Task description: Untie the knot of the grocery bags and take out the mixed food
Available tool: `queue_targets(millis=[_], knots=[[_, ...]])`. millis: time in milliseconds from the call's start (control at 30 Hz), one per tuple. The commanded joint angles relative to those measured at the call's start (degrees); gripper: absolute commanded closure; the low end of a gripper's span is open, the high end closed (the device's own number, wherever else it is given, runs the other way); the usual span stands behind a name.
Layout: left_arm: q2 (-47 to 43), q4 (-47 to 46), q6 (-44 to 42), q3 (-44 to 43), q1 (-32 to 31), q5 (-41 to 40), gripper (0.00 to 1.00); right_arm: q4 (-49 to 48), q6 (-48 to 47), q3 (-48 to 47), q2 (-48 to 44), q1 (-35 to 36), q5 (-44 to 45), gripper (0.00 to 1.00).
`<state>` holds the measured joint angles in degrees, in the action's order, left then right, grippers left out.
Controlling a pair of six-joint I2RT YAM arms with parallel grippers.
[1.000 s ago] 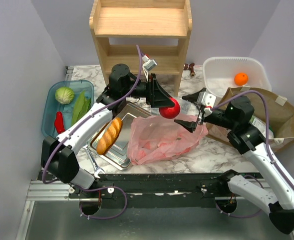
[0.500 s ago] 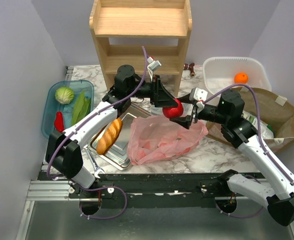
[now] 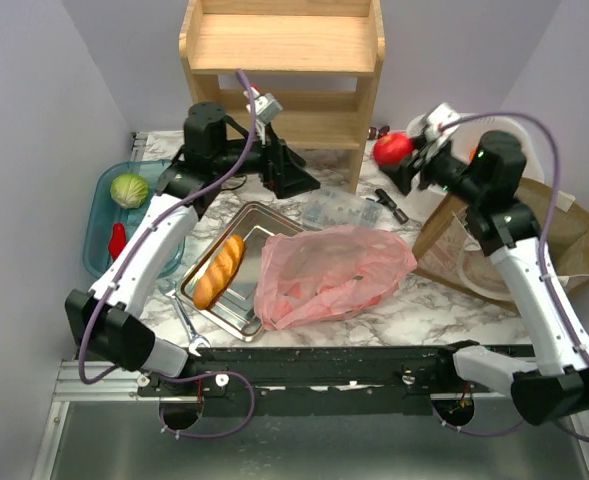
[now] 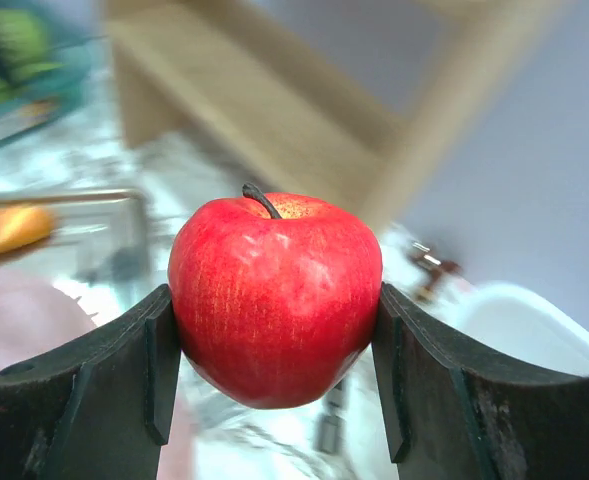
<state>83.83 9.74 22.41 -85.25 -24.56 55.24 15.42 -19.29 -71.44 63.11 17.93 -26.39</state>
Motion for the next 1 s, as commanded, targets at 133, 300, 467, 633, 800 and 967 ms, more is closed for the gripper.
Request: queue_targets(millis=[133,300,467,633,800,967], knots=[[-9.88,17.58,-28.11,1.13,1.87,-9.70,0.02,5.43,4.43,-18.92,18.12,-23.08,7.91,0.52],[-10.54,18.68,-31.04,3.74,1.44,-12.70,0.01,7.51,4.68,-32.73,31.29,-24.09,14.39,0.50],[-10.64,19.64,-30.16,4.26,1.16,-13.93,0.02,13.14,6.51,-47.38,46.14,-24.10,19.04,0.48],[-12.62,20.52,-32.04,6.32,1.00,-15.54,0.02,18.76,7.28,-53.63,54.78,-24.10,17.98,0.42],[-13.78,21.96,-33.64,7.81,1.00,-16.67,0.02,23.46,8.48,-57.39,60.24,-24.11,18.69,0.12],[-12.78,25.00,-36.37,7.32,1.00,-17.62,0.02,22.42,9.06,-55.67,59.18,-24.09,18.84,0.00]])
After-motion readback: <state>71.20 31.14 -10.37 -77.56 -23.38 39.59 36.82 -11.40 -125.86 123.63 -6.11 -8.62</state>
